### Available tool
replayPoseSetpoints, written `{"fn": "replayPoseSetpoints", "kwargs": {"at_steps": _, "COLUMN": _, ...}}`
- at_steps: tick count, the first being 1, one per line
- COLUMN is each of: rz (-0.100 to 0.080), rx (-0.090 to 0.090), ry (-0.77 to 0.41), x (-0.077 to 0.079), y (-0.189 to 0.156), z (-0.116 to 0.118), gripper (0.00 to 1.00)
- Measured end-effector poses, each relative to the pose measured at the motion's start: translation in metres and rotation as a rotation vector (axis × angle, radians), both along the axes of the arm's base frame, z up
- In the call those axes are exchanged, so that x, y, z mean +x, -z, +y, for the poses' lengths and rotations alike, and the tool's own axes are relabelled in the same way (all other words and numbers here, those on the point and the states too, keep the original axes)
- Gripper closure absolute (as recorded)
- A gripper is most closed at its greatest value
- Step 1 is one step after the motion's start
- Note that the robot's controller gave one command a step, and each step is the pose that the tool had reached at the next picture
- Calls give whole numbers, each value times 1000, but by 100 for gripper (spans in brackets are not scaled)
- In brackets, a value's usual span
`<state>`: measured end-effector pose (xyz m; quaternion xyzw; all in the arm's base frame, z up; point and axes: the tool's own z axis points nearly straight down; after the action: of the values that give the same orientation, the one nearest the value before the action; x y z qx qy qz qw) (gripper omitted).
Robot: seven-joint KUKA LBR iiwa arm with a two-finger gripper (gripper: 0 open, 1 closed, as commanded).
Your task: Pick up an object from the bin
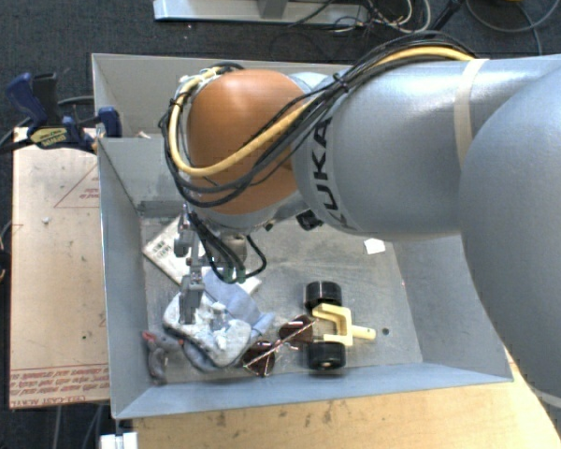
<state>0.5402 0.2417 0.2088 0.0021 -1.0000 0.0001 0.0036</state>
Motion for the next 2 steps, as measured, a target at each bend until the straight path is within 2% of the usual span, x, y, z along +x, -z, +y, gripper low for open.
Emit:
{"fn": "replayPoseSetpoints", "kwargs": {"at_steps": 1, "rz": -7, "rx": 2, "ry": 4, "x": 2, "y": -4, "z": -1, "gripper": 0}}
{"fn": "replayPoseSetpoints", "kwargs": {"at_steps": 2, "rz": -13, "rx": 4, "ry": 2, "x": -14, "y": 45, "z": -10, "gripper": 0}}
